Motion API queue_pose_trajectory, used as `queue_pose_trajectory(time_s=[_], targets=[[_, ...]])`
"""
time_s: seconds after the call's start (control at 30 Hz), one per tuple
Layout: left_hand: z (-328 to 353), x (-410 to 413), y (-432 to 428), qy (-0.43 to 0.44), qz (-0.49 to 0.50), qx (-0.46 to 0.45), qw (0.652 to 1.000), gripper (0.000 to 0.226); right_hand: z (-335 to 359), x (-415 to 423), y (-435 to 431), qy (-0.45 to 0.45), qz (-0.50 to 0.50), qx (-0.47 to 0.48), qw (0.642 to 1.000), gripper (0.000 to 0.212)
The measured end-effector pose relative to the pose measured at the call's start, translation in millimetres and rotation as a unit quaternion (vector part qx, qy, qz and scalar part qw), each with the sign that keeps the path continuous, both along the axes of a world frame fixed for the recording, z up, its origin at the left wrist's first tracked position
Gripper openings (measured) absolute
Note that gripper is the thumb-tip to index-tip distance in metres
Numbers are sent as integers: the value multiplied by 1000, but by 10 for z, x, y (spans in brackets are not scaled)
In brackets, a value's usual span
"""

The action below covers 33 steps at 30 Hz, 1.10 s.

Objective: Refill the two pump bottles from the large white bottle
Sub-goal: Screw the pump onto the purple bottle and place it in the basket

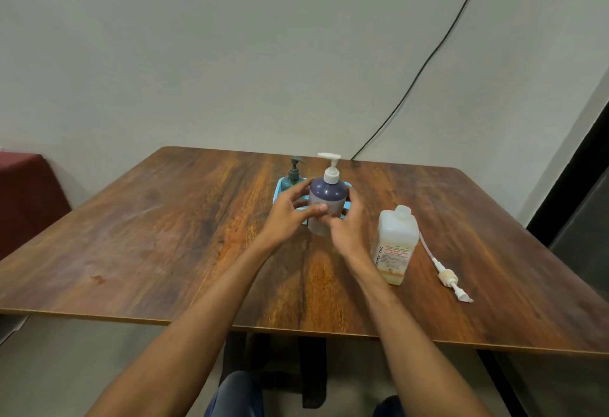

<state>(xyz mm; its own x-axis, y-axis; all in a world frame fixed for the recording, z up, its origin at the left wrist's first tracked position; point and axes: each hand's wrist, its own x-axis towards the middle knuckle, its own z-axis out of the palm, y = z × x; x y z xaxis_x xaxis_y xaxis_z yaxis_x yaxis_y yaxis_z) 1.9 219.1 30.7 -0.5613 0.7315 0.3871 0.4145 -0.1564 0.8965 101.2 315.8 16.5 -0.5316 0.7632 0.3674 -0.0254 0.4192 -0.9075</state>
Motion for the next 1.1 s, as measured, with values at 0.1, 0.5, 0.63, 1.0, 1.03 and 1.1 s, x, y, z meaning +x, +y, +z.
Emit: queue_pose_trajectory(time_s=[0.1,0.5,0.63,1.0,1.03,1.1], targets=[[101,-110,230,24,17,11,1000,55,155,-170,88,14,-5,-19,1000,65],[-52,-415,924,-14,72,19,997,57,267,-563,464,-13,-45,-47,998,58],[-181,-482,1017,-24,72,-4,997,56,221,-520,545,-81,-48,-15,995,54],[-382,-518,1121,15,84,-80,993,64,25,-481,552,-134,-72,-6,988,61],[-382,-521,1131,21,87,-93,992,65,8,-480,554,-135,-74,-9,988,62],[-367,-526,1138,29,87,-117,989,66,-30,-500,558,-134,-77,-17,988,62]])
